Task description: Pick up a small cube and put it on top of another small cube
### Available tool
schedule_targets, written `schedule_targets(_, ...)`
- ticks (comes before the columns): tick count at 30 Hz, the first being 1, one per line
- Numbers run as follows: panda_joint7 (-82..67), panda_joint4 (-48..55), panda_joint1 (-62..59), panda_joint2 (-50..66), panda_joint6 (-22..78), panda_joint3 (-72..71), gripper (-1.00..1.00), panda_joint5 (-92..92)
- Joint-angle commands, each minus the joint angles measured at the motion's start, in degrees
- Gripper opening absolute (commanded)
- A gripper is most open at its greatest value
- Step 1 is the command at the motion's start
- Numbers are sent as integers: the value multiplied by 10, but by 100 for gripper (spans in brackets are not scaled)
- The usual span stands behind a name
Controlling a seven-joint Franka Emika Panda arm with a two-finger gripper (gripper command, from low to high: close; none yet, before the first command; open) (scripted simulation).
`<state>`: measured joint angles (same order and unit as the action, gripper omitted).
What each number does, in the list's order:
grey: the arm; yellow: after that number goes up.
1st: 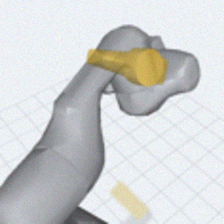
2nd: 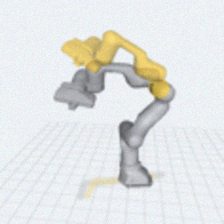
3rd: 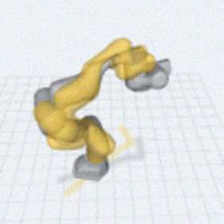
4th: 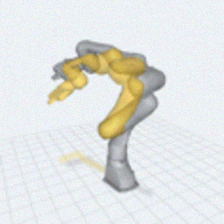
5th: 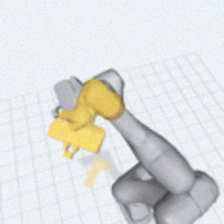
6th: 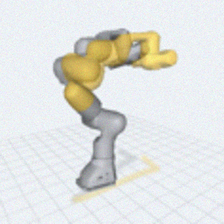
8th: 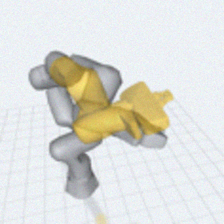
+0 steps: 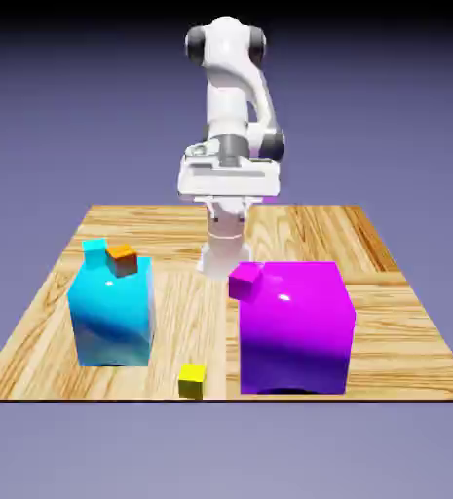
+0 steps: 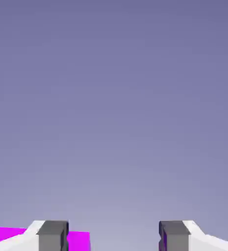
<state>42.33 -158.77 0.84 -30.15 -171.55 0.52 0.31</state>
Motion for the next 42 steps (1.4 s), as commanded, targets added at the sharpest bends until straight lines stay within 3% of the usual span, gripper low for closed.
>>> schedule_targets(1,-1,18,1,21,20,4,0,3)
schedule_targets(34,-35,625,43,703,691,147,0,88)
schedule_targets(39,-42,569,43,735,604,138,0,100)
schedule_targets(40,-42,569,43,735,604,138,-100,100)
schedule_targets(42,-40,585,43,726,629,141,-100,97)
